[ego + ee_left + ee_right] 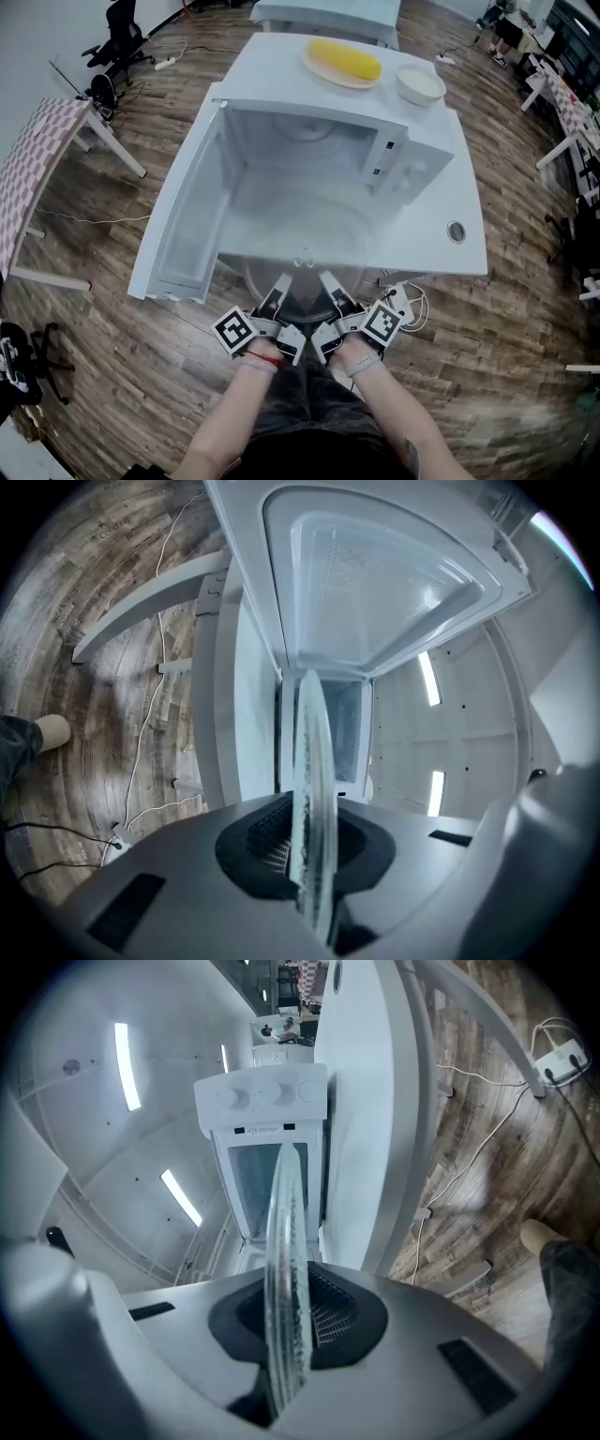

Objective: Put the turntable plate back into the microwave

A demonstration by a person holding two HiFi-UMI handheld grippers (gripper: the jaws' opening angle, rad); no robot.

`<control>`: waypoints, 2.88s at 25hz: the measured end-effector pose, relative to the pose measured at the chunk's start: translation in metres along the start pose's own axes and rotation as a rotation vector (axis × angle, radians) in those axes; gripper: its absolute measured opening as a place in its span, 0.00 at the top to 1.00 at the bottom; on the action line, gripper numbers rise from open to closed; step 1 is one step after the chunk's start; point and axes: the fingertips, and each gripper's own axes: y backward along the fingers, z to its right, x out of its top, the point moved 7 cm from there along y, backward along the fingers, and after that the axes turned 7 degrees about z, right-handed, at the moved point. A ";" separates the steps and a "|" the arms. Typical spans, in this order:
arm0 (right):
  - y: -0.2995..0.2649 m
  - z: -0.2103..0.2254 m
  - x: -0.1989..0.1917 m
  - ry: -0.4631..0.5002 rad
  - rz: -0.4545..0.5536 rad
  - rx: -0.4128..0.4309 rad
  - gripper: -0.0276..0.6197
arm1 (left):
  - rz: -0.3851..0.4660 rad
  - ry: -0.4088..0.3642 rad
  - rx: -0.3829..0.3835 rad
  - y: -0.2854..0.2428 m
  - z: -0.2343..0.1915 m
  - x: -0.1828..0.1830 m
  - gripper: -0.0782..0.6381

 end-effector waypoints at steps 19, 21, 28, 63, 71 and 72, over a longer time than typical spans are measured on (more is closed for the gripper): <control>-0.066 0.006 0.030 0.009 0.031 0.004 0.90 | -0.030 0.000 -0.011 -0.070 -0.007 0.033 0.85; -0.073 0.007 0.033 0.005 0.035 0.006 0.90 | -0.034 -0.003 -0.008 -0.078 -0.007 0.036 0.85; -0.094 0.012 0.041 0.003 0.052 0.006 0.90 | -0.048 -0.015 0.000 -0.100 -0.010 0.048 0.85; -0.157 0.010 0.078 0.002 0.071 0.018 0.89 | -0.078 0.002 -0.009 -0.196 -0.014 0.082 0.85; -0.142 0.011 0.070 0.007 0.046 0.014 0.89 | -0.078 -0.006 -0.020 -0.198 -0.013 0.083 0.85; -0.140 0.011 0.070 0.008 0.044 0.014 0.89 | -0.077 -0.005 -0.023 -0.198 -0.013 0.083 0.85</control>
